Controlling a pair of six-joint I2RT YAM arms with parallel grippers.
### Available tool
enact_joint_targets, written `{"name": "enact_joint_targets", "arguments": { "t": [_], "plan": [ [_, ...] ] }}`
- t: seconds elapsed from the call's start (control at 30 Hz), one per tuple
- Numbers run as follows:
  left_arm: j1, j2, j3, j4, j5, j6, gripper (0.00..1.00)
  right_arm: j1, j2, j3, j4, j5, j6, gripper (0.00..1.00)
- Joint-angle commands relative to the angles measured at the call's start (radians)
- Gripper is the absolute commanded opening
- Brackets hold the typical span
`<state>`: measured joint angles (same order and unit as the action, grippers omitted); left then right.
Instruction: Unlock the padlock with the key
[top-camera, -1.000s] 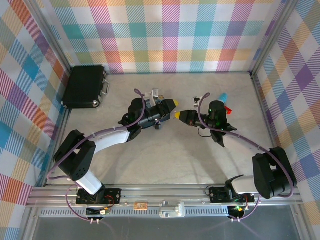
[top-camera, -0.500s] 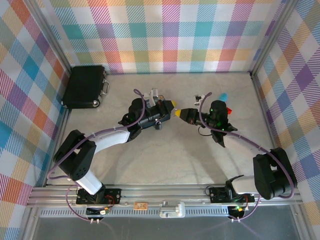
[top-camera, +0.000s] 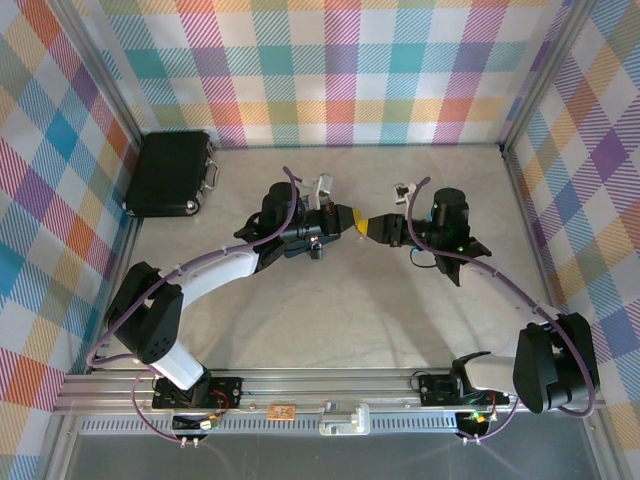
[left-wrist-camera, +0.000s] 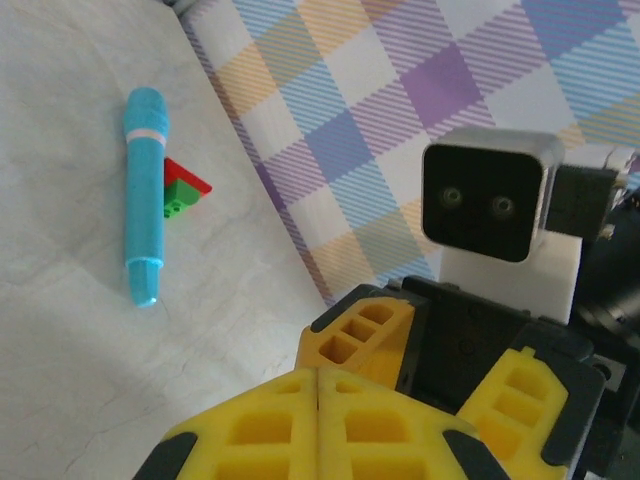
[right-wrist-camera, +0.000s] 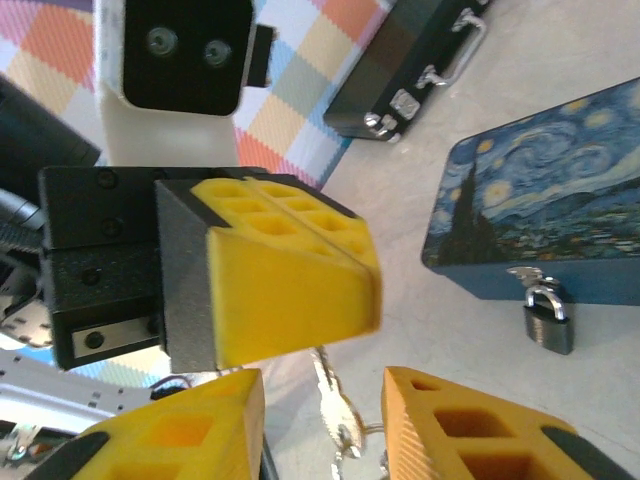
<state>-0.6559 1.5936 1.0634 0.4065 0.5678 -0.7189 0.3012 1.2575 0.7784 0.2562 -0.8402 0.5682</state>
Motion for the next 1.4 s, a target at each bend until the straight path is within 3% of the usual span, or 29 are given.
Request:
{"name": "enact_joint_targets", "arguments": {
  "t": [0.0, 0.2, 0.43, 0.77, 0.97, 1.37],
  "plan": [
    [0.006, -0.038, 0.021, -0.024, 0.042, 0.045, 0.0, 0.003, 0.02, -0.004, 0.073, -0.095, 0.008, 0.33],
    [0.007, -0.037, 0.022, -0.016, 0.028, 0.04, 0.0, 0.013, 0.024, -0.035, 0.101, -0.112, 0.039, 0.32],
    [0.007, -0.032, 0.024, 0.026, 0.05, 0.012, 0.0, 0.018, 0.019, -0.06, 0.112, -0.074, 0.044, 0.42],
    [0.007, -0.043, 0.012, 0.039, 0.027, 0.003, 0.0, 0.025, 0.04, -0.052, 0.145, -0.092, 0.065, 0.25],
    [0.007, -0.047, 0.012, 0.042, 0.022, -0.004, 0.0, 0.03, 0.046, -0.063, 0.169, -0.086, 0.082, 0.3],
    [0.012, -0.07, 0.0, 0.045, -0.002, -0.004, 0.0, 0.032, 0.045, -0.072, 0.155, -0.074, 0.084, 0.27]
  ]
}}
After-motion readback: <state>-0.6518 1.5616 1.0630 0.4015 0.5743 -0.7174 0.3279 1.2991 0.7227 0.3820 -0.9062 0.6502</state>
